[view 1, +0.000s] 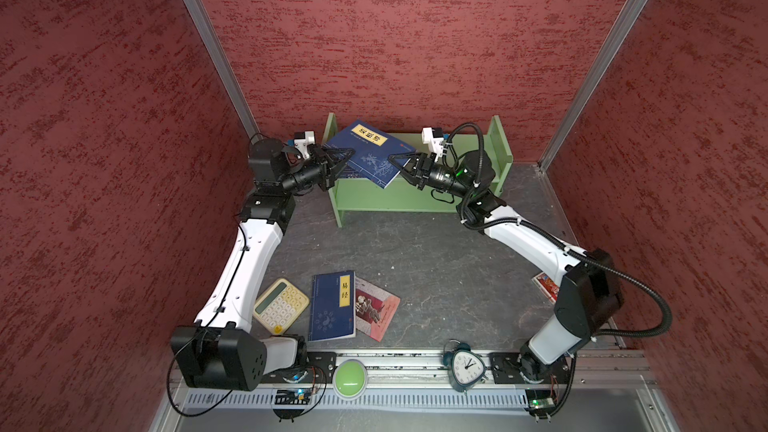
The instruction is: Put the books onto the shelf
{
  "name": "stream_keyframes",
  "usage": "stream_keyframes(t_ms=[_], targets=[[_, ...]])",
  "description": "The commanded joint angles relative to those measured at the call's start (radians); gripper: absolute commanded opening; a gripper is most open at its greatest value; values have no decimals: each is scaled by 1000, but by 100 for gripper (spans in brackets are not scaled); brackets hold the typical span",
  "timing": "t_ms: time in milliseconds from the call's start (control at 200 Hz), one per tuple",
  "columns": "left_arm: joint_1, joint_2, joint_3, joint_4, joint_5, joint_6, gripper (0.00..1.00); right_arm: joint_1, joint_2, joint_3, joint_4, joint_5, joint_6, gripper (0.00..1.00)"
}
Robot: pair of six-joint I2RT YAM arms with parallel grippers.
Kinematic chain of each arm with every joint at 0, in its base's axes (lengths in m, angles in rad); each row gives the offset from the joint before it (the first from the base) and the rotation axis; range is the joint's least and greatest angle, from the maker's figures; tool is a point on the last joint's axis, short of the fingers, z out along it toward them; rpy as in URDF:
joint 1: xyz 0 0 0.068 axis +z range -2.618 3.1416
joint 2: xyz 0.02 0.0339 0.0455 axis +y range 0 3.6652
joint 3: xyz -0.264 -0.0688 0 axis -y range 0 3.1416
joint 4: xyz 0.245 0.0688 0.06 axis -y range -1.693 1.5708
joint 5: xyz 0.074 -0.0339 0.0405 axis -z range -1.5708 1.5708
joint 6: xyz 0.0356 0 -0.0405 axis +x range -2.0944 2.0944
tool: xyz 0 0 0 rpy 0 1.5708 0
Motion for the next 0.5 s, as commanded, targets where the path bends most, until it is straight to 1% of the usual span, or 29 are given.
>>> stream_keyframes(t_ms=[0, 85, 165, 235, 341, 431, 496], targets=[[6, -38, -2, -44, 12, 37, 21, -2, 6, 91, -73, -23, -85, 14], [12, -54, 27, -160, -20, 105, 33, -7, 14, 135, -138, -31, -126, 14], [25, -61, 35, -193, -21, 126, 50, -17, 25, 171, -182, -46, -149, 13], [42, -68, 30, -210, -5, 126, 58, -29, 35, 189, -198, -61, -157, 12], [75, -87, 27, -275, 8, 146, 64, -50, 54, 215, -223, -92, -161, 12], [111, -113, 20, -331, 24, 172, 65, -70, 66, 239, -259, -125, -174, 12], [139, -129, 12, -341, 43, 176, 65, -86, 73, 256, -298, -146, -193, 12]])
